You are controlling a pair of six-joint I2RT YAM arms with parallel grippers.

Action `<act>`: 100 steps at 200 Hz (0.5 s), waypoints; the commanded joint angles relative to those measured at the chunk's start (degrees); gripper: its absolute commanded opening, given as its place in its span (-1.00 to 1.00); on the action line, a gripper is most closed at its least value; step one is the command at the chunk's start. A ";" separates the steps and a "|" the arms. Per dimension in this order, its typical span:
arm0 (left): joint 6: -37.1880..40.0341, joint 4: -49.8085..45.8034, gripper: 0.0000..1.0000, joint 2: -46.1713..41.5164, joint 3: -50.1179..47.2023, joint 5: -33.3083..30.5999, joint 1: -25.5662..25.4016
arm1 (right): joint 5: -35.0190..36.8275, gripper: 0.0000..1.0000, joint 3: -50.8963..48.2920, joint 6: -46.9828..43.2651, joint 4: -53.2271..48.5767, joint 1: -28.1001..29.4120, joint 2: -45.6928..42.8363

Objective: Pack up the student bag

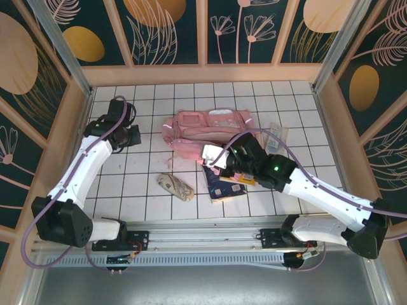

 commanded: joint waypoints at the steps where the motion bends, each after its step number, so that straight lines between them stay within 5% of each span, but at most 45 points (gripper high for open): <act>1: 0.66 0.10 -0.87 1.60 -1.64 -4.26 -0.36 | 1.64 -1.00 1.69 3.23 7.61 0.13 -2.86; 29: 0.29 2.95 -0.75 0.36 1.26 2.84 -0.36 | -0.65 -1.00 2.04 4.35 5.98 0.19 -1.65; 51: 0.15 2.55 0.27 -1.81 8.12 8.89 -0.36 | -0.49 -1.00 0.17 6.02 7.62 2.49 -0.35; 71: -0.74 3.40 0.96 -2.82 9.15 18.29 -0.44 | -0.08 -1.00 -0.11 6.94 9.36 3.63 1.24; 100: -1.88 7.16 0.98 -5.76 -0.57 28.86 -0.47 | -0.89 -1.00 3.11 5.63 8.68 3.18 3.22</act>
